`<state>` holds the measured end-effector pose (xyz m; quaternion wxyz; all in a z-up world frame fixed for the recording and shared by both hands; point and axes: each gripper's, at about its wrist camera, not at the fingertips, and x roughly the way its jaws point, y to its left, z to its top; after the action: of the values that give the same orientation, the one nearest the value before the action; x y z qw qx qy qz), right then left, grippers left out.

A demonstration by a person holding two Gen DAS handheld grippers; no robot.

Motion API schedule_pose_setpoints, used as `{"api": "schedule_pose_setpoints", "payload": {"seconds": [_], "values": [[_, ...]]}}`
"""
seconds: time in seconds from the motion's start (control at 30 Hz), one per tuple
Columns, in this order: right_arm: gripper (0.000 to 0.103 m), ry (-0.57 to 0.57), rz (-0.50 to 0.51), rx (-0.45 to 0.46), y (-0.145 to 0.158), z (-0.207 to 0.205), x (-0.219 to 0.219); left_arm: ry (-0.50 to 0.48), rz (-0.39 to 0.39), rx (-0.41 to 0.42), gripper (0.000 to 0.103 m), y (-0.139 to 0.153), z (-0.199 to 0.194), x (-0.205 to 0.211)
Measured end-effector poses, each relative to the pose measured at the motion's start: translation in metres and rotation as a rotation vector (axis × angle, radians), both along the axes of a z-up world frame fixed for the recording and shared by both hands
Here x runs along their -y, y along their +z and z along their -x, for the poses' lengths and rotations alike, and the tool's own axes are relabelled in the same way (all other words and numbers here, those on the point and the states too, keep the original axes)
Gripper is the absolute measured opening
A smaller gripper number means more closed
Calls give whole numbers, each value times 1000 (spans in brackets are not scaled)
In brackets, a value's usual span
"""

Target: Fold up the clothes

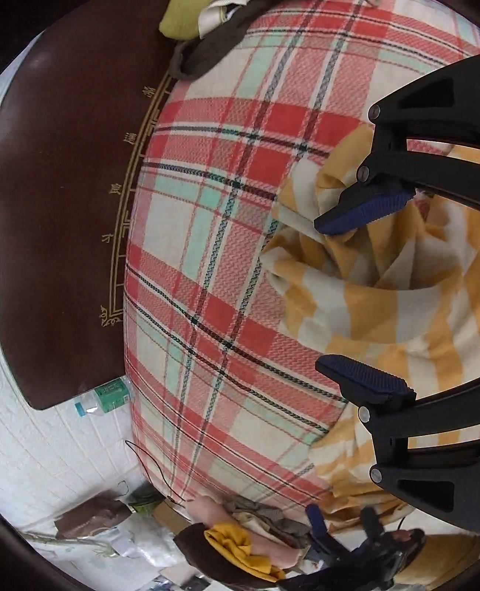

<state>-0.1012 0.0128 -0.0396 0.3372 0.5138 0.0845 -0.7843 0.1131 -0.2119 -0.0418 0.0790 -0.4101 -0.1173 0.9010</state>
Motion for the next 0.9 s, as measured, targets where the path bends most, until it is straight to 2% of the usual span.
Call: {"api": "schedule_pose_setpoints", "payload": {"seconds": [0.07, 0.1, 0.13, 0.17, 0.2, 0.23, 0.3, 0.43, 0.5, 0.57, 0.67, 0.8, 0.9], "values": [[65, 24, -35, 4, -7, 3, 12, -16, -28, 35, 93, -7, 16, 4], [51, 53, -74, -11, -10, 1, 20, -21, -36, 49, 93, -8, 20, 4], [41, 92, -116, -25, -12, -2, 28, -24, -34, 61, 93, -8, 22, 4], [24, 125, -143, -35, -13, -6, 33, -40, -36, 77, 93, -11, 26, 3], [13, 147, -155, -42, -13, -8, 34, -56, -42, 86, 93, -14, 28, 2], [12, 153, -127, -33, -10, -9, 30, -71, -47, 96, 93, -17, 29, 1], [8, 131, 32, 14, 9, -8, 9, -95, -50, 115, 93, -19, 30, -2], [8, 117, 318, -33, 65, -25, -56, -139, -95, 121, 93, -22, 20, -4], [8, 99, 380, -82, 81, -43, -94, -171, -116, 124, 93, -22, 14, -6], [8, 72, 413, -116, 89, -61, -131, -206, -94, 132, 93, -23, 7, -15], [8, -21, 335, -100, 67, -80, -180, -260, -54, 132, 93, -22, -7, -27], [8, -167, 153, 35, 3, -100, -226, -344, -96, 139, 93, -17, -27, -35], [11, -245, -2, 103, -35, -112, -243, -401, -80, 147, 93, -13, -40, -44]]}}
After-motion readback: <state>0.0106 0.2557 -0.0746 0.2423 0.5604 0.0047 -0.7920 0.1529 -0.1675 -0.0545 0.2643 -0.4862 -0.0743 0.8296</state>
